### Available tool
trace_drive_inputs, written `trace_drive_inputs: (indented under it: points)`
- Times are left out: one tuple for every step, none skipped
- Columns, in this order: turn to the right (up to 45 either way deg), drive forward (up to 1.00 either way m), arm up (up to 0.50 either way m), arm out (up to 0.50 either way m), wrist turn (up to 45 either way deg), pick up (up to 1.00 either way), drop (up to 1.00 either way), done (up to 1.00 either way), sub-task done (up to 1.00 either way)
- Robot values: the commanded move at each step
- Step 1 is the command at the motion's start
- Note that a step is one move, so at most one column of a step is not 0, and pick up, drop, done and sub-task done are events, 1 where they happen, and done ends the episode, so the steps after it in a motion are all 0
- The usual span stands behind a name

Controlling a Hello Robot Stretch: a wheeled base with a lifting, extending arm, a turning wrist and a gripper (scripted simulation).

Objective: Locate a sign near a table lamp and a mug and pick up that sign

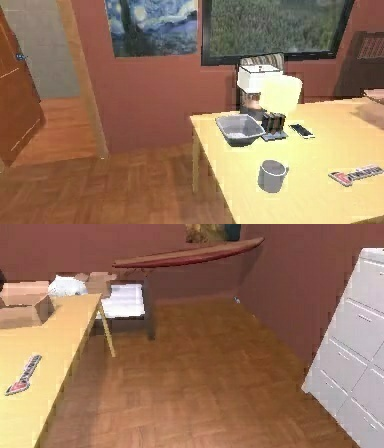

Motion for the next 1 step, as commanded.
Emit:
trace_drive_inputs:
  points:
    - [45.0,0.00,0.00,0.00,0.0,0.00,0.00,0.00,0.00]
